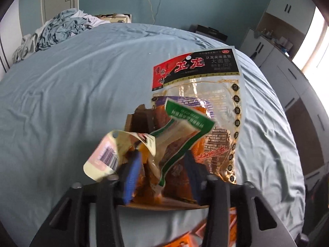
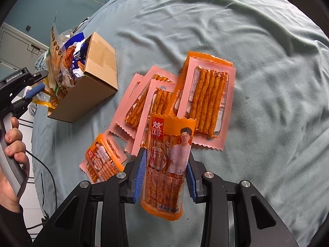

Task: Organize snacks
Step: 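Drop the chicken-feet packet into the box with the left gripper, then carry the orange sausage-stick packet into the box and open the right gripper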

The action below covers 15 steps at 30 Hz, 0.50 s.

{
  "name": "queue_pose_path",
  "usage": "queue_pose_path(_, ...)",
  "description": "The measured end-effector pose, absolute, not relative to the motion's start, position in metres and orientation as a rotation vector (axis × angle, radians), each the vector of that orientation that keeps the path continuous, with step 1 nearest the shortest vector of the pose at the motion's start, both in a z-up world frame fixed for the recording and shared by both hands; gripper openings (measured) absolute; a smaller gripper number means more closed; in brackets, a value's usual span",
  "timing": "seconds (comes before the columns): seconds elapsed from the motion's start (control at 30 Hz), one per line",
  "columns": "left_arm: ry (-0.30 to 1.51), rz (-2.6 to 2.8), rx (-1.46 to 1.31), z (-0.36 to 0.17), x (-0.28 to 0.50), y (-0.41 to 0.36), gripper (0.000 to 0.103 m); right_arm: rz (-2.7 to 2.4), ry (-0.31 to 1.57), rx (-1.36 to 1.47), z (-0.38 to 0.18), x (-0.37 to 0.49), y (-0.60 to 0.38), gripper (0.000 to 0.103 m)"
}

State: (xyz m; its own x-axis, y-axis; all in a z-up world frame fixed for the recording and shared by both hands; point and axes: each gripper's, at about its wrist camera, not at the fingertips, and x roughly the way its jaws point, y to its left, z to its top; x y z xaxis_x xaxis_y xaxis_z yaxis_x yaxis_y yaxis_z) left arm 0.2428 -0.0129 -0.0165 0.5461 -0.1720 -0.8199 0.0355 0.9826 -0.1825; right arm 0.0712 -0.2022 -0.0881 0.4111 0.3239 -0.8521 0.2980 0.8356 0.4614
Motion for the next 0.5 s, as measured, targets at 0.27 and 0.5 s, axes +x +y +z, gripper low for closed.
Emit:
queue_pose_path(0.27, 0.923, -0.152, 0.024, 0.025, 0.175, 0.005, 0.075, 0.028, 1.107, 0.600, -0.074, 0.063, -0.202, 0.034)
queue_pose_path(0.5, 1.017, -0.149, 0.042, 0.001, 0.091, 0.034, 0.080, 0.041, 1.041, 0.543, -0.054, 0.051, -0.193, 0.034)
